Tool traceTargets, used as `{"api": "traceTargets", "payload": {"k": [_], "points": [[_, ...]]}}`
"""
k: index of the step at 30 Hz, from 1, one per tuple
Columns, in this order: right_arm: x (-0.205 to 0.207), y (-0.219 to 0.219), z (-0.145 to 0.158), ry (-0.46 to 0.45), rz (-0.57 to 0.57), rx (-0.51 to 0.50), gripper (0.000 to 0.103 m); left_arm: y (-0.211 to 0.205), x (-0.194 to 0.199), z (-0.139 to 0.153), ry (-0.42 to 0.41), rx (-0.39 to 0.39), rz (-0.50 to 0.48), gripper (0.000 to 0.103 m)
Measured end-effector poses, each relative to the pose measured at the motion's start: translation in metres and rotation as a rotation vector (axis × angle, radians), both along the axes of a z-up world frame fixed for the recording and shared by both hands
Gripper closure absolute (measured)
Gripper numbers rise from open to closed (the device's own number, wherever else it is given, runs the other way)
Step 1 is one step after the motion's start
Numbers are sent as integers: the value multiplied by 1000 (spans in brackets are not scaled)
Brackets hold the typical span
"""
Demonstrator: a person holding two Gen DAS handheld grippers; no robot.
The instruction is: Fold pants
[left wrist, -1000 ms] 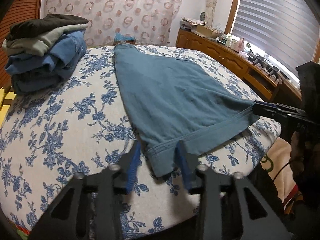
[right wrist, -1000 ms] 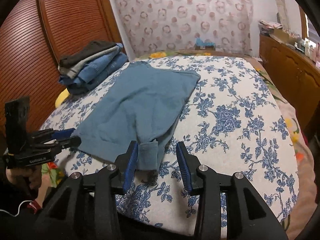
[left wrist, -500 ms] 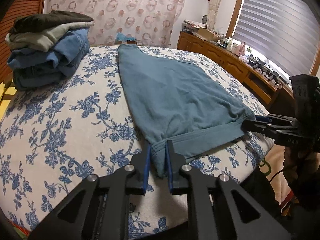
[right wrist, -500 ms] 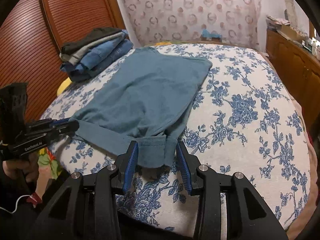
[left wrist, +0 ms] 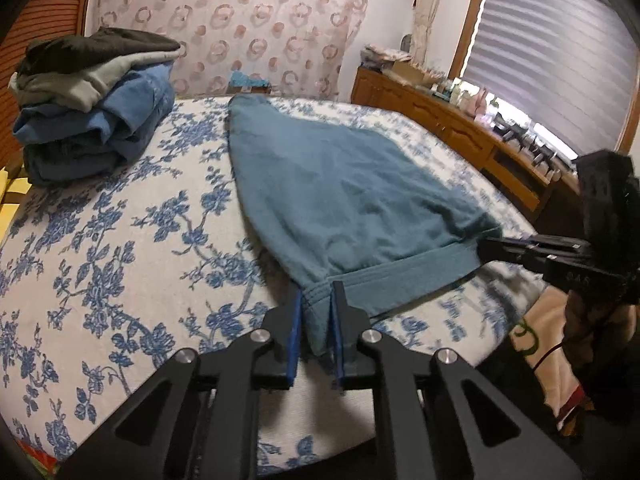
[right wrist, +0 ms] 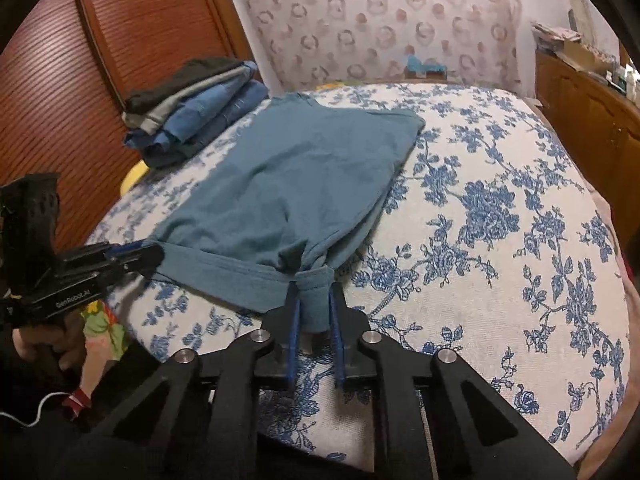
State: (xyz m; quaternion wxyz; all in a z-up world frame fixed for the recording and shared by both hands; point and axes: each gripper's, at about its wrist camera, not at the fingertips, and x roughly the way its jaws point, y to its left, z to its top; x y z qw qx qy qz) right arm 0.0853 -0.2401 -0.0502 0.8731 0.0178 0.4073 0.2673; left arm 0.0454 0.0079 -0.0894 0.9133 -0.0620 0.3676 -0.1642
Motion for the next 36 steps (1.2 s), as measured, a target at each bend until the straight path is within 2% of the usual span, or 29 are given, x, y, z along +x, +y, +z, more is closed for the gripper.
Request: {"api": "traceTargets", "payload": {"k": [13, 20, 36], "points": [[-18, -3, 50, -113, 15, 42, 94, -8, -18, 69, -140, -14, -51, 93], [-28, -6, 74, -169, 16, 39, 94, -11, -25, 85, -175, 3, -57, 93], [-47, -10, 106, -235, 29, 40, 94, -15, -56, 127, -283, -4, -61, 93]]}}
